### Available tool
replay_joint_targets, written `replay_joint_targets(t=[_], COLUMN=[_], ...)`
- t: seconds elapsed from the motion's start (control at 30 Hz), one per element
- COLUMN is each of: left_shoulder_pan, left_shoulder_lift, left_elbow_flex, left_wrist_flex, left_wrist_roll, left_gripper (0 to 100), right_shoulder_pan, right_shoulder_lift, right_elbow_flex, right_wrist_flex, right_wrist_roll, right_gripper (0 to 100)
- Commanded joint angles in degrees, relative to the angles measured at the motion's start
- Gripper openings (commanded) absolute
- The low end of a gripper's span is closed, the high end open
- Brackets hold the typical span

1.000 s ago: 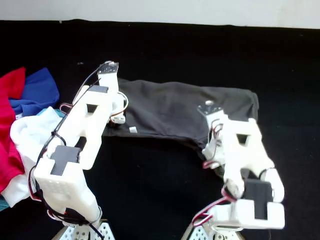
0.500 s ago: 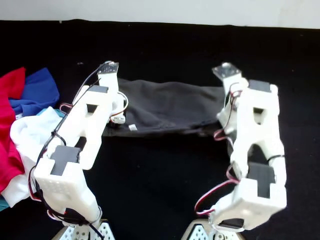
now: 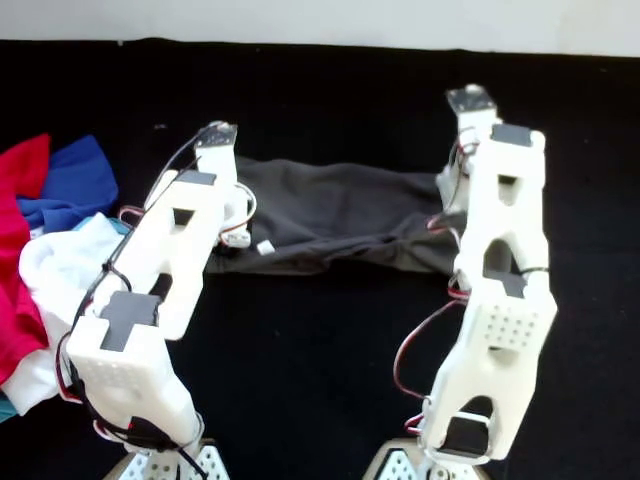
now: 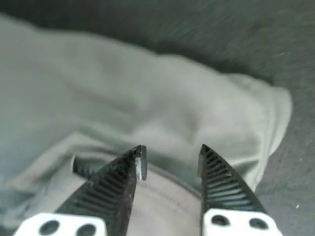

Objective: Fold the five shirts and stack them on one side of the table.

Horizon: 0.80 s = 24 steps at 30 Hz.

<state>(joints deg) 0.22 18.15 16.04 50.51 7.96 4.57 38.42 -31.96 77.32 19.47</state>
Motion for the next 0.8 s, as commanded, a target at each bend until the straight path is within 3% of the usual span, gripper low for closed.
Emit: replay_joint_targets(t=[0.0,0.37,0.5,0.6,0.77], left_shoulder_pan=[0.48,0.48,0.48,0.48,0.48], left_shoulder_lift=[-0.22,-0.22,-0.22,-0.22,-0.22], left_elbow_flex=[0.13,0.13,0.13,0.13,0.13], left_wrist_flex=[-2.29,-2.29,-2.29,-2.29,-2.29], left_wrist_roll=[0.53,0.53,0.53,0.53,0.53], left_gripper=[1,1,1,1,1], right_shoulder_pan=[1.80,1.54,1.45,0.04,-3.82], right_shoulder_lift=[-0.40,-0.75,-2.68,-6.37,-18.51], right_elbow_flex=[-8.48,-26.68,-26.24,-21.41,1.98], right_wrist_flex=[3.03,23.87,23.78,23.96,23.34], right_wrist_roll=[-4.40,-4.92,-5.01,-5.19,-5.01], right_gripper=[15.0,13.9,0.9,2.2,2.2])
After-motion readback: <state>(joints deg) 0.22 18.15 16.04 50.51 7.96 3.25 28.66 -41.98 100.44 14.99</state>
